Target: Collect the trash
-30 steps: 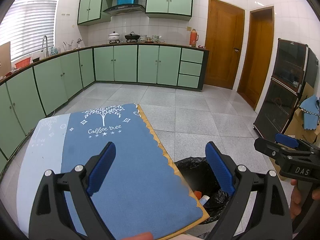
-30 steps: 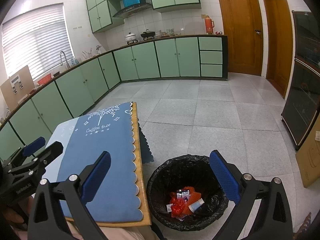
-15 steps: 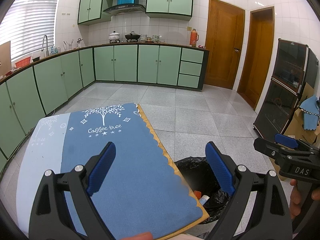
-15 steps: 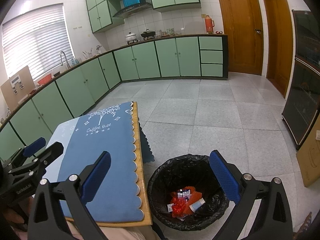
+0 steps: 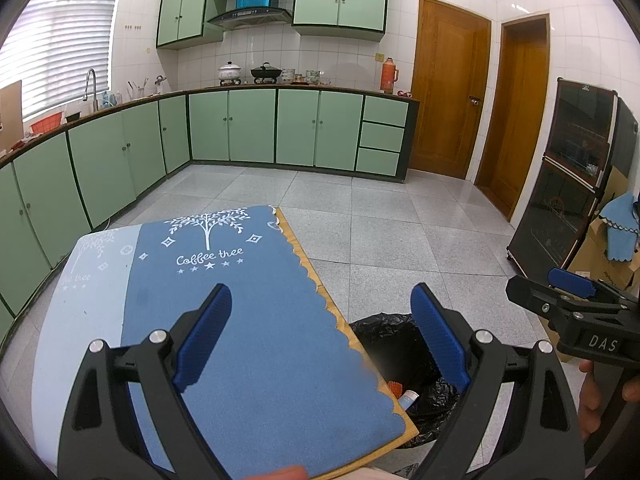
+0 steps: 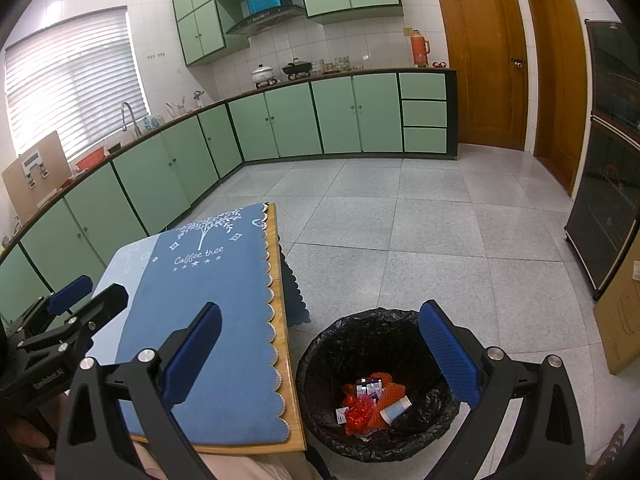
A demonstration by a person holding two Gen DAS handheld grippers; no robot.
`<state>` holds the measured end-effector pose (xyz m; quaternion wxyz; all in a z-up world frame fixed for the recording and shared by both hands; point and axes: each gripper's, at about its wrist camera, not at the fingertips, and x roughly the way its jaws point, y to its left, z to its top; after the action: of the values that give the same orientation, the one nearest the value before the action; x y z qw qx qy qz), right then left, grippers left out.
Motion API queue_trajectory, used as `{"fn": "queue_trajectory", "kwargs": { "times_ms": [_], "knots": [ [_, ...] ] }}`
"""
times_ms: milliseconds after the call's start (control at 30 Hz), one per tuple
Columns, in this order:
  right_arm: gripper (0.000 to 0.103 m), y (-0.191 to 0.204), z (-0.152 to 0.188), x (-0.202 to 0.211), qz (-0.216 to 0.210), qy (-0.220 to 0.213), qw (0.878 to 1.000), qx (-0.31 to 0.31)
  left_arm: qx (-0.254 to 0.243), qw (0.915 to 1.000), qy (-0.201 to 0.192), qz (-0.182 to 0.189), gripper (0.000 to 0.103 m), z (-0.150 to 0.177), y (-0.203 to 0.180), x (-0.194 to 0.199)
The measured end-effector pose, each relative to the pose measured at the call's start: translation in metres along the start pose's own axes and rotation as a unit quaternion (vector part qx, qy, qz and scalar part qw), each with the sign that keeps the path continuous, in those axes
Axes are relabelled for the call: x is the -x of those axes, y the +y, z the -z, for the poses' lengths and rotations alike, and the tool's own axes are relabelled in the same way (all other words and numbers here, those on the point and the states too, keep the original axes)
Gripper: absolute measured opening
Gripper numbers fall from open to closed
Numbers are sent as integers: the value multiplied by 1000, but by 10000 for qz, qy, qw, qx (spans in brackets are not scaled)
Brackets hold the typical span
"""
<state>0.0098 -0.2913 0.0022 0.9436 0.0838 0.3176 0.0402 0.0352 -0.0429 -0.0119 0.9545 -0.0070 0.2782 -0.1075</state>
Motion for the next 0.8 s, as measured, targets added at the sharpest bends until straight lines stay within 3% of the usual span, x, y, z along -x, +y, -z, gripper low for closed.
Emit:
{"fn": "queue_trajectory", "kwargs": {
  "times_ms": [800],
  "knots": [
    [97,1,2,-2,-3,23,10000,-3,70,10000,40,-5,88,2,0,-1]
  ]
}}
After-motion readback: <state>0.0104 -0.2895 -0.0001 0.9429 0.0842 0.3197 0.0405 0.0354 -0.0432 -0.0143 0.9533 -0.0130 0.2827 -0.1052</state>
